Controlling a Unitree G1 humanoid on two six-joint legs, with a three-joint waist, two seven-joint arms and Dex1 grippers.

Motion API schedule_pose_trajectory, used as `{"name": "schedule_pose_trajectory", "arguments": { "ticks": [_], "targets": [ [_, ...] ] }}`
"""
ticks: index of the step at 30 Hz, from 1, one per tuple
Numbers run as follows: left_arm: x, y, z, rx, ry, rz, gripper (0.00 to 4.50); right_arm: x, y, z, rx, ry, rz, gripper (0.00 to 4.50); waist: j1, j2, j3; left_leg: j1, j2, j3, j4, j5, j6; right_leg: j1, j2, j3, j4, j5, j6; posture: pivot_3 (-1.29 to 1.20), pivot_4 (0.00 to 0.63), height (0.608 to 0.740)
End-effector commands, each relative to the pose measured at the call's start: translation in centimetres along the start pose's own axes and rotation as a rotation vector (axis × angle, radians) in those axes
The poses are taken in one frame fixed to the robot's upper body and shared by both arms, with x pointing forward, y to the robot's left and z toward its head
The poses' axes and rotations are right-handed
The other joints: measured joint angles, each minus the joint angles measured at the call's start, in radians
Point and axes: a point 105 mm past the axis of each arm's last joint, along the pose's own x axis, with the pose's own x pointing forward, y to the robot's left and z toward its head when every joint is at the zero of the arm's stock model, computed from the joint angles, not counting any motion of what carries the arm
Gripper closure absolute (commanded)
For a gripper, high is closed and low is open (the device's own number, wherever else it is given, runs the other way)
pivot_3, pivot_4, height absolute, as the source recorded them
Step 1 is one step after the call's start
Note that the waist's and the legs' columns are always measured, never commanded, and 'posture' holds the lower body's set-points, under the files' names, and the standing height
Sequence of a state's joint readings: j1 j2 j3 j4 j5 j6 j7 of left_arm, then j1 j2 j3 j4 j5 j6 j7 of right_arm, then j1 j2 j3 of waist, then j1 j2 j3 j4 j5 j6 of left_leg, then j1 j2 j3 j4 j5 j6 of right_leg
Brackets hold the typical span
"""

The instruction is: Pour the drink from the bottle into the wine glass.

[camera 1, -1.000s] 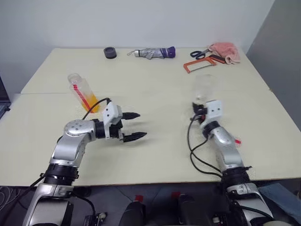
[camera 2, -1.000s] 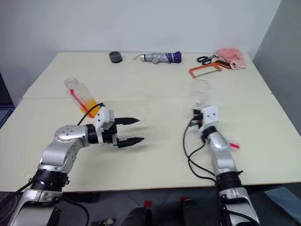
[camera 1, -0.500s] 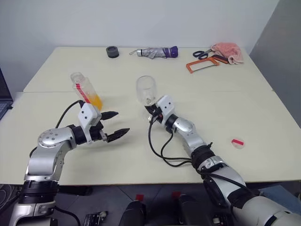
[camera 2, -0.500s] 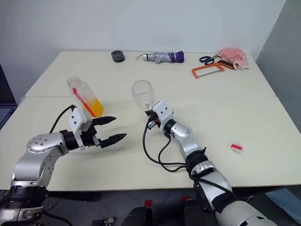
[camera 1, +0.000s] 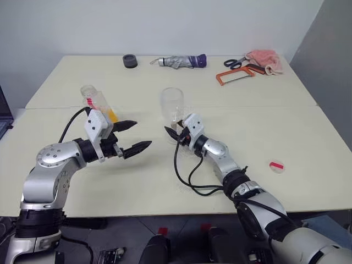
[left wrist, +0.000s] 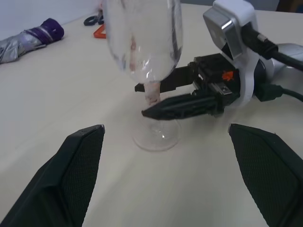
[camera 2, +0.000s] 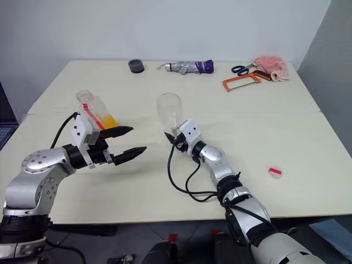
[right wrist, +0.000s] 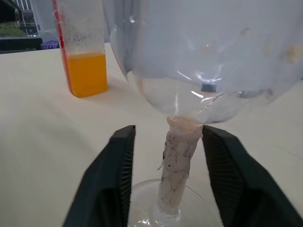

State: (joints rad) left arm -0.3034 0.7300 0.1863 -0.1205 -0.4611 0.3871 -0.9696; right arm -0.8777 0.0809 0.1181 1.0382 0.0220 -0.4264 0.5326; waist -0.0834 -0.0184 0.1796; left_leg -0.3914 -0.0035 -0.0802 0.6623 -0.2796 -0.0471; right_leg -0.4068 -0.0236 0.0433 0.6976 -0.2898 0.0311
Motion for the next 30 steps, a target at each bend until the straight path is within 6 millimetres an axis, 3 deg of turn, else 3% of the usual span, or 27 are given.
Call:
{"name": "schedule_pose_trajectory", "arguments": {
  "ticks": [1, 3, 4, 18, 26, 30],
  "targets": [
    [0.2, 0.0, 1.7, 0.045, -0.045, 0.006, 0.0, 0.2, 0.1, 1.0, 0.002, -0.041, 0.007, 0.82, 0.0, 0.0, 0.0, 0.0, 0.0, 0.0, 0.0, 0.0, 0.0, 0.0, 0.0, 0.0, 0.0, 0.0, 0.0, 0.0, 0.15, 0.74],
    [0.3, 0.0, 1.9, 0.051, -0.051, 0.008, 0.0, 0.2, 0.2, 1.0, 0.01, -0.045, 0.009, 0.09, 0.0, 0.0, 0.0, 0.0, 0.0, 0.0, 0.0, 0.0, 0.0, 0.0, 0.0, 0.0, 0.0, 0.0, 0.0, 0.0, 0.15, 0.74],
    [0.3, 0.1, 2.0, 0.054, -0.053, 0.01, 0.0, 0.2, 0.2, 1.0, 0.012, -0.046, 0.011, 0.04, 0.0, 0.0, 0.0, 0.0, 0.0, 0.0, 0.0, 0.0, 0.0, 0.0, 0.0, 0.0, 0.0, 0.0, 0.0, 0.0, 0.15, 0.74],
    [0.2, -0.1, 3.0, 0.055, -0.098, 0.033, 0.0, -1.4, 0.5, 0.1, -0.001, -0.026, 0.057, 0.04, 0.0, 0.0, 0.0, 0.0, 0.001, 0.0, 0.0, 0.001, -0.001, 0.0, 0.0, 0.0, 0.0, 0.0, 0.0, 0.0, 0.15, 0.74],
    [-0.2, -0.4, 3.2, 0.035, -0.124, 0.066, 0.0, -5.2, -0.3, -0.5, -0.017, 0.009, 0.058, 0.04, 0.003, 0.0, 0.0, 0.0, 0.0, 0.0, 0.0, 0.0, 0.001, 0.0, 0.0, 0.0, 0.0, 0.0, 0.0, 0.0, 0.15, 0.74],
    [-0.8, -0.2, 1.0, -0.004, -0.096, 0.154, 0.0, -8.8, 0.1, -0.1, -0.092, 0.06, 0.128, 0.04, 0.007, 0.0, 0.0, 0.0, 0.001, 0.0, 0.0, -0.001, 0.002, 0.0, 0.0, 0.0, 0.0, 0.0, 0.0, 0.0, 0.15, 0.74]
  ]
}}
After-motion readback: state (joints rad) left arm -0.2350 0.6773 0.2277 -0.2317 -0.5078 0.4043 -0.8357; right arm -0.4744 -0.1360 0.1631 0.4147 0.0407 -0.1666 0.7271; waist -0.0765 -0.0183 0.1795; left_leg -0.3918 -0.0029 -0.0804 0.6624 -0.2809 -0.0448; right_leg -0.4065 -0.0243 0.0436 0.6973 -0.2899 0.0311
